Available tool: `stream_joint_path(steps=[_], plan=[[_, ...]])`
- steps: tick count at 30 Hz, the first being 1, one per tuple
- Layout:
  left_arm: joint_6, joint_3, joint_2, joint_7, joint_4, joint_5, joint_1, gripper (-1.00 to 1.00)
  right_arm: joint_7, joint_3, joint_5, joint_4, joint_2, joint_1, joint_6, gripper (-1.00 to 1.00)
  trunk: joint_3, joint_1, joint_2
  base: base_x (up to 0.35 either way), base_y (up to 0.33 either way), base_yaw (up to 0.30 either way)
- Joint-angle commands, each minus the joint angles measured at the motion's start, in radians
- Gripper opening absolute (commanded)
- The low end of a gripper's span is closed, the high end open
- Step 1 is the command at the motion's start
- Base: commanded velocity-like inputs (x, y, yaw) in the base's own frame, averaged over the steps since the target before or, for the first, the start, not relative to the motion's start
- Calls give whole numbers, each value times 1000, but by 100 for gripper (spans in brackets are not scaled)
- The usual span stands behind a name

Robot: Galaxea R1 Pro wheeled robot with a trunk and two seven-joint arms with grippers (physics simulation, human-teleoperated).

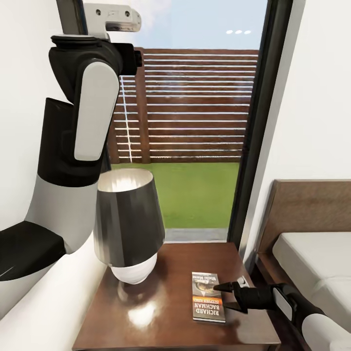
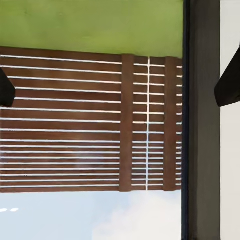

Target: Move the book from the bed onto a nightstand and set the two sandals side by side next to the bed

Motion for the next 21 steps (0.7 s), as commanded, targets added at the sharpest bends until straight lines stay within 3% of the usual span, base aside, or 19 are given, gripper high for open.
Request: stream_joint_path(steps=[1,21], plan=[[3,-1,0,10,0,9,-1,100,1,8,-6,-1,-1,0,3,100,2,-4,7,0,0,0],[3,-10,1,12,0,9,-1,100,1,7,-6,-1,-1,0,0,100,65,-81,147,0,0,0]])
